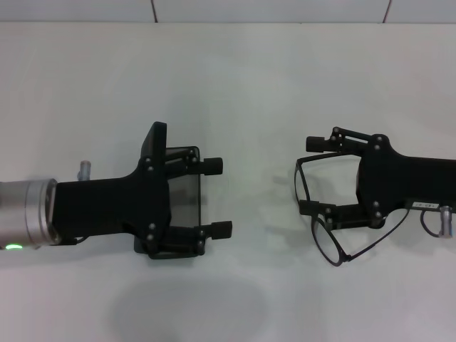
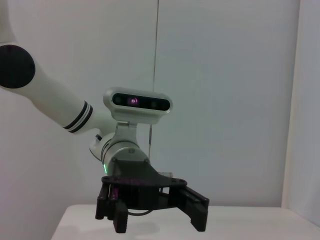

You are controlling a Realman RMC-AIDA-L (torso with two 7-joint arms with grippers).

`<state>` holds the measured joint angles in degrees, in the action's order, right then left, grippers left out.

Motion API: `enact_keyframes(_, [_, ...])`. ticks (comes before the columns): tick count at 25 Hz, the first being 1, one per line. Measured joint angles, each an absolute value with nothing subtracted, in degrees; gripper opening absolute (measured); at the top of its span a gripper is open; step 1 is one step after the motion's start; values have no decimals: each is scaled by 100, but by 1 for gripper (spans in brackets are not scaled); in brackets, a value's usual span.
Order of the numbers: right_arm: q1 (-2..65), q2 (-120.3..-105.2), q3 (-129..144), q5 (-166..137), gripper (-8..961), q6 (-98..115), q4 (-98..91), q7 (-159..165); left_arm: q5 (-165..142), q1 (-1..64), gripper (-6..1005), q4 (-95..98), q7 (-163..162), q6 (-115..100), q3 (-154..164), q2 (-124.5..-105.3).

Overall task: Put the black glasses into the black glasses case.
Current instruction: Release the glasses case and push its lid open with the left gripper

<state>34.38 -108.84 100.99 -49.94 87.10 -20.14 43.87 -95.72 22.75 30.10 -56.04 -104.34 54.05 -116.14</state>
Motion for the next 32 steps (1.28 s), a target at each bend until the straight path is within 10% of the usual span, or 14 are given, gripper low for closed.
enact_keyframes(17, [3391,-10848,10077,-5002,884,8677,-2007,4410,-9421,2320,855,2934,-5782,-10121,4852,-11824])
enact_keyframes(32, [3380,-10898,9949,-5001,885,8717,-2064,4456,-12249,2094,833,7314,-12473,-9248,4868,-11970])
